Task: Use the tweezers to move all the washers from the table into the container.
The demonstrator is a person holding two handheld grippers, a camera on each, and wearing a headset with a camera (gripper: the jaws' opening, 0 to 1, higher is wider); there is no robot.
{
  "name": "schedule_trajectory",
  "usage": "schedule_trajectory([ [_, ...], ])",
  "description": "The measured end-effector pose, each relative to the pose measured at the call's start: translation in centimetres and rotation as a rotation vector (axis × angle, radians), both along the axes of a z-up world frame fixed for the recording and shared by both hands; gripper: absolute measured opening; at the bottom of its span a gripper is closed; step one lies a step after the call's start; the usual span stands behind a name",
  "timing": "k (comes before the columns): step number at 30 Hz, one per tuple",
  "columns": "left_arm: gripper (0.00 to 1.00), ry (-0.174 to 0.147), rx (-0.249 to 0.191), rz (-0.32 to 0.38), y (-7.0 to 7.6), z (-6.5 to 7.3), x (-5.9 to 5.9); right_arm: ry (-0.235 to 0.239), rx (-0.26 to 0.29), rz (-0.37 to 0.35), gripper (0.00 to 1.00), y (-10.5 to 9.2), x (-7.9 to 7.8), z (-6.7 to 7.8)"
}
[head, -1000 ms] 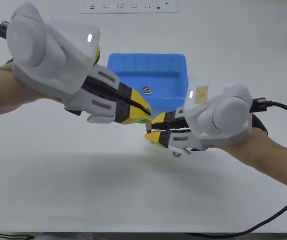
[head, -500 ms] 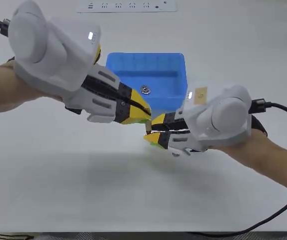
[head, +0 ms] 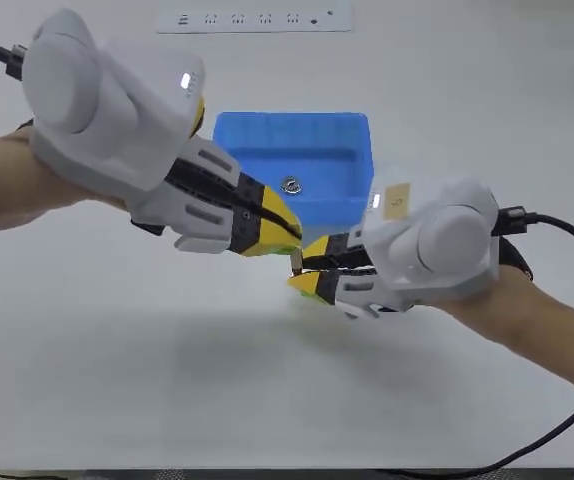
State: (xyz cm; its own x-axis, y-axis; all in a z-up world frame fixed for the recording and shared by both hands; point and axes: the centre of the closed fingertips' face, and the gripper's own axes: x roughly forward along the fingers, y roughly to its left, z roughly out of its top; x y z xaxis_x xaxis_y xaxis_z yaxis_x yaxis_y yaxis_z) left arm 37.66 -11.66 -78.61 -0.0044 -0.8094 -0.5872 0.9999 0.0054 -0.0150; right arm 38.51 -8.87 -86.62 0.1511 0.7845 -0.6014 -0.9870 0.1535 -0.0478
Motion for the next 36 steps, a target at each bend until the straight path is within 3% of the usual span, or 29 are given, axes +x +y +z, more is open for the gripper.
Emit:
schedule_trajectory([
  [9,0.06,-0.032,-0.011,-0.001,0.4,2.0,-0.1,-0.032,0.013,0.002,0.10,0.4,0.1,2.0],
  [11,0.06,-0.046,-0.015,-0.001,0.8,2.1,0.1,-0.044,0.020,-0.001,0.10,0.4,0.3,2.7],
  [22,0.06,-0.125,-0.027,-0.035,0.7,5.6,0.6,-0.114,0.029,-0.006,0.10,0.4,1.3,6.1],
  [30,0.06,-0.195,-0.038,-0.037,0.7,7.8,2.6,-0.179,0.035,-0.035,0.10,0.4,4.0,8.3],
  [36,0.06,-0.237,-0.021,-0.043,0.8,8.0,4.5,-0.214,0.025,-0.047,0.10,0.6,5.9,8.6],
])
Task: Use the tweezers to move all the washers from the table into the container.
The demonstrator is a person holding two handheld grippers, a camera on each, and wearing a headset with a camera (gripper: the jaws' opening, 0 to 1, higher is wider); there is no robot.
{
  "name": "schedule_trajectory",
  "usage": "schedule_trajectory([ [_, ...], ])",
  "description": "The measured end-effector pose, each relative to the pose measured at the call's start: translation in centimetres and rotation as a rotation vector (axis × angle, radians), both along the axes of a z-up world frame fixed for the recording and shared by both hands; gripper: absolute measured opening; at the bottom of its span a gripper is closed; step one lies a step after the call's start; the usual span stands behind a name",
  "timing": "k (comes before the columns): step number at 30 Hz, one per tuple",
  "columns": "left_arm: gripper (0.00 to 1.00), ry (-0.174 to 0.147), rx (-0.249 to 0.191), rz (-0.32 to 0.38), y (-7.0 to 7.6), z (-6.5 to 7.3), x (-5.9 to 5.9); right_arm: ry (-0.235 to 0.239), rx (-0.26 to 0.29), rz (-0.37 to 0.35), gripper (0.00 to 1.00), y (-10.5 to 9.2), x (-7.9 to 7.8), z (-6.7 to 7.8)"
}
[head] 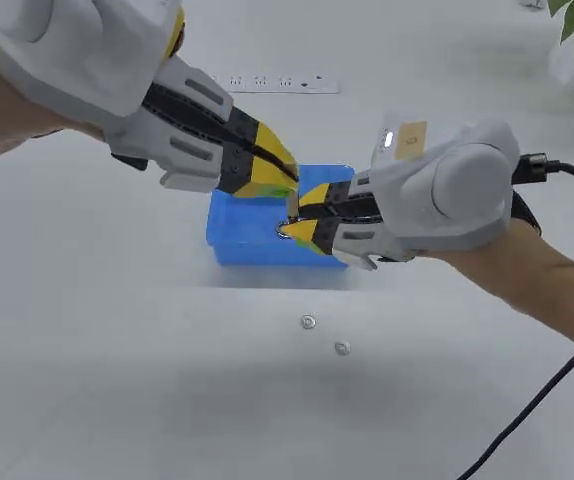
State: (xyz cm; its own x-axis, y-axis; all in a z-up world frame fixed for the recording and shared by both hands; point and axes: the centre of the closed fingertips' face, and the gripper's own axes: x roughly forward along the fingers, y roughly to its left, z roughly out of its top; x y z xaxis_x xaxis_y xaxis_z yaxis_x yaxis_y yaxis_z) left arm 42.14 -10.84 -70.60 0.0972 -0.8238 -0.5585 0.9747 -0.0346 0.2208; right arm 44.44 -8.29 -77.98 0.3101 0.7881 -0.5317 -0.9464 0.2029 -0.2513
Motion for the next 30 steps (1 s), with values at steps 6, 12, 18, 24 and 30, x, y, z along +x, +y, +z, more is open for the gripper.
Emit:
schedule_trajectory([
  [6,0.06,-0.022,0.015,0.006,0.4,-0.4,2.1,-0.004,0.007,0.006,0.10,0.3,1.8,-0.3],
  [12,0.06,-0.001,0.032,0.017,1.2,-2.3,3.9,0.022,-0.002,0.007,0.10,0.8,3.3,-1.8],
  [18,0.06,0.061,0.046,0.031,2.1,-5.0,5.6,0.067,-0.030,0.020,0.10,1.3,4.0,-4.3],
  [24,0.06,0.096,0.048,0.033,2.1,-6.6,6.2,0.109,-0.038,0.025,0.10,1.4,4.4,-6.0],
  [30,0.06,0.115,0.043,0.037,1.8,-7.1,6.5,0.135,-0.034,0.017,0.10,1.3,4.9,-6.8],
])
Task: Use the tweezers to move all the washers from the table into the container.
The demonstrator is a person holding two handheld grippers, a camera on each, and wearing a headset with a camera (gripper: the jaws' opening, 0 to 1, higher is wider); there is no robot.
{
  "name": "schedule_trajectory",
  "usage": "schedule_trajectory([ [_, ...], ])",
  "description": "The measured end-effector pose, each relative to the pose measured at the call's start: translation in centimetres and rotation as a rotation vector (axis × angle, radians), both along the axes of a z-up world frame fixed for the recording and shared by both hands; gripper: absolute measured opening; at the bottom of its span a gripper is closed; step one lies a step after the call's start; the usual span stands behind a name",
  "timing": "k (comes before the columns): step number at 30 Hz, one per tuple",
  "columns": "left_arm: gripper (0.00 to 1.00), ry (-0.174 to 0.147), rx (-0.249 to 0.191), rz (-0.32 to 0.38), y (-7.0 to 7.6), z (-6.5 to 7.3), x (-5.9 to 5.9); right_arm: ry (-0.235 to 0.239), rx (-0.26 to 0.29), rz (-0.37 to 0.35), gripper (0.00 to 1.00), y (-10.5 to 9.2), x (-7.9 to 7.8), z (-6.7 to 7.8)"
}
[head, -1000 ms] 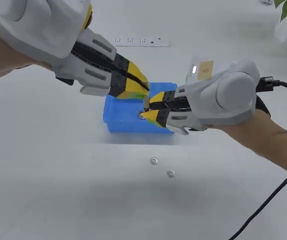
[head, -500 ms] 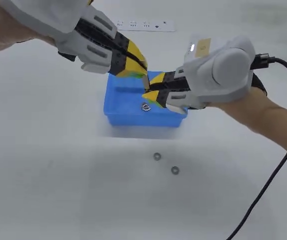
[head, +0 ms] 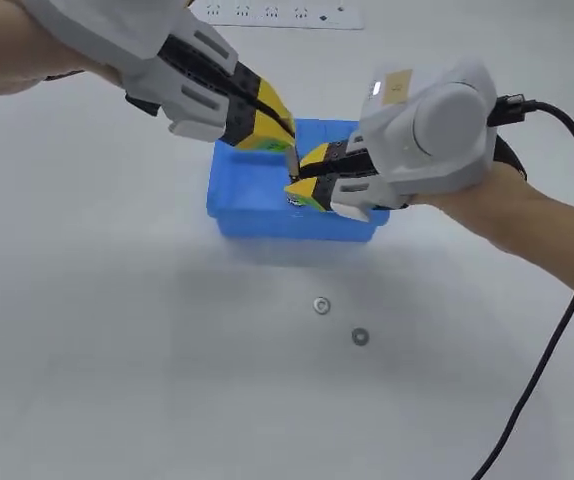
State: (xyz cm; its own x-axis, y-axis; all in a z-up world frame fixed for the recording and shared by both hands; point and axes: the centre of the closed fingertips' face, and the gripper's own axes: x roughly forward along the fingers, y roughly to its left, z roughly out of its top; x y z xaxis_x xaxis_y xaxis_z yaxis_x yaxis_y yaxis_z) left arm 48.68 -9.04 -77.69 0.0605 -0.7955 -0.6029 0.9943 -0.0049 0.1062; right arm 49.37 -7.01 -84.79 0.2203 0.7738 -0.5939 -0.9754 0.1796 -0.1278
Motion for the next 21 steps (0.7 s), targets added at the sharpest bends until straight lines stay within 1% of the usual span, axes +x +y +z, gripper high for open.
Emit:
schedule_trajectory([
  [6,0.06,0.013,0.002,0.003,-0.15,-0.37,0.03,0.017,0.000,-0.002,0.10,-0.10,0.25,-0.60],
  [7,0.06,0.018,0.002,0.004,-0.15,-0.42,0.02,0.022,0.001,-0.003,0.10,-0.12,0.21,-0.65],
  [10,0.06,0.020,0.000,0.007,-0.18,-0.43,0.04,0.025,0.001,-0.005,0.11,-0.17,0.20,-0.69],
  [11,0.06,0.019,0.000,0.007,-0.20,-0.41,0.04,0.025,0.002,-0.007,0.11,-0.19,0.23,-0.65],
  [13,0.06,0.019,-0.003,0.006,-0.25,-0.26,-0.01,0.048,0.018,-0.012,0.11,-0.16,0.20,-0.49],
  [15,0.06,0.014,-0.001,0.003,-0.25,-0.11,-0.07,0.041,0.018,-0.014,0.11,-0.17,0.26,-0.37],
  [17,0.06,0.013,-0.003,0.002,-0.22,0.04,-0.13,0.049,0.023,-0.011,0.11,-0.06,0.14,-0.17],
  [21,0.06,0.005,-0.001,-0.002,-0.07,0.47,-0.40,0.044,0.026,-0.010,0.12,0.08,0.06,0.17],
])
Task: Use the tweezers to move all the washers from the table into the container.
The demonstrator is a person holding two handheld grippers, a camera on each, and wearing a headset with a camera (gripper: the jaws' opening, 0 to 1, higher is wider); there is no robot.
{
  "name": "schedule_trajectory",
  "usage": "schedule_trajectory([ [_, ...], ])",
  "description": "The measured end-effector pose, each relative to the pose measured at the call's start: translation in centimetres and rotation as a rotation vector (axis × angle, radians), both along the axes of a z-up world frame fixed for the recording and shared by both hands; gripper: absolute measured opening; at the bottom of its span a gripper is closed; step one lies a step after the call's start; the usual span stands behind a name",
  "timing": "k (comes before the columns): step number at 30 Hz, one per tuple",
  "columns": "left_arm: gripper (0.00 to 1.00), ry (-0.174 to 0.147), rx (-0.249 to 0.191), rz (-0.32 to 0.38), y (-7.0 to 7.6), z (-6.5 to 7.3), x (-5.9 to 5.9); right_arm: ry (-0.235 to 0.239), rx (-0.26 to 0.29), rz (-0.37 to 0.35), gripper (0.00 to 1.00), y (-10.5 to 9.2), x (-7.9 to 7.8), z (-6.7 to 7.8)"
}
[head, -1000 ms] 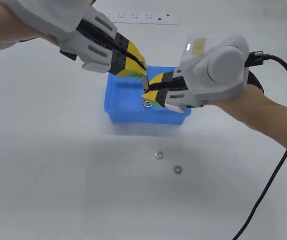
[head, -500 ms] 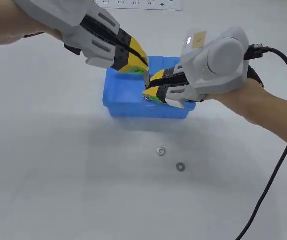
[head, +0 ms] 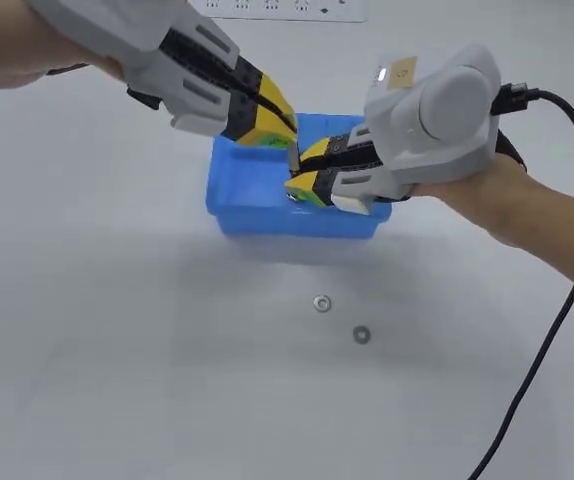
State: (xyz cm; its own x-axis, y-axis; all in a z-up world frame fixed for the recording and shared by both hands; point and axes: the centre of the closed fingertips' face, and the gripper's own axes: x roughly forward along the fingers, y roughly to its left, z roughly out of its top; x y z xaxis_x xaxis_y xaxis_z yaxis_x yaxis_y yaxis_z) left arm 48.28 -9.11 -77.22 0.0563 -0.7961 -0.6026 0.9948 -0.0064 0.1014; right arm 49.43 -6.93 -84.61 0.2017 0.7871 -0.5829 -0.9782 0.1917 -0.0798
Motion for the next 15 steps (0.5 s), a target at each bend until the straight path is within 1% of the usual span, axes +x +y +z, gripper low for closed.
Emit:
schedule_trajectory([
  [4,0.06,-0.009,-0.001,-0.002,0.1,0.9,-0.3,-0.005,0.010,0.006,0.12,0.1,-0.3,0.8],
  [9,0.06,-0.029,-0.003,-0.008,-0.1,2.4,-0.7,-0.010,0.039,0.010,0.12,-0.1,-0.5,2.4],
  [12,0.06,-0.037,-0.008,-0.014,-0.3,3.4,-1.4,-0.015,0.049,0.023,0.12,-0.4,-1.0,3.3],
  [14,0.06,-0.037,-0.011,-0.018,-0.4,3.7,-1.7,-0.021,0.050,0.034,0.12,-0.6,-1.4,3.8],
  [15,0.06,-0.042,-0.012,-0.020,-0.6,4.0,-2.0,-0.023,0.050,0.041,0.12,-0.8,-1.7,4.0],
])
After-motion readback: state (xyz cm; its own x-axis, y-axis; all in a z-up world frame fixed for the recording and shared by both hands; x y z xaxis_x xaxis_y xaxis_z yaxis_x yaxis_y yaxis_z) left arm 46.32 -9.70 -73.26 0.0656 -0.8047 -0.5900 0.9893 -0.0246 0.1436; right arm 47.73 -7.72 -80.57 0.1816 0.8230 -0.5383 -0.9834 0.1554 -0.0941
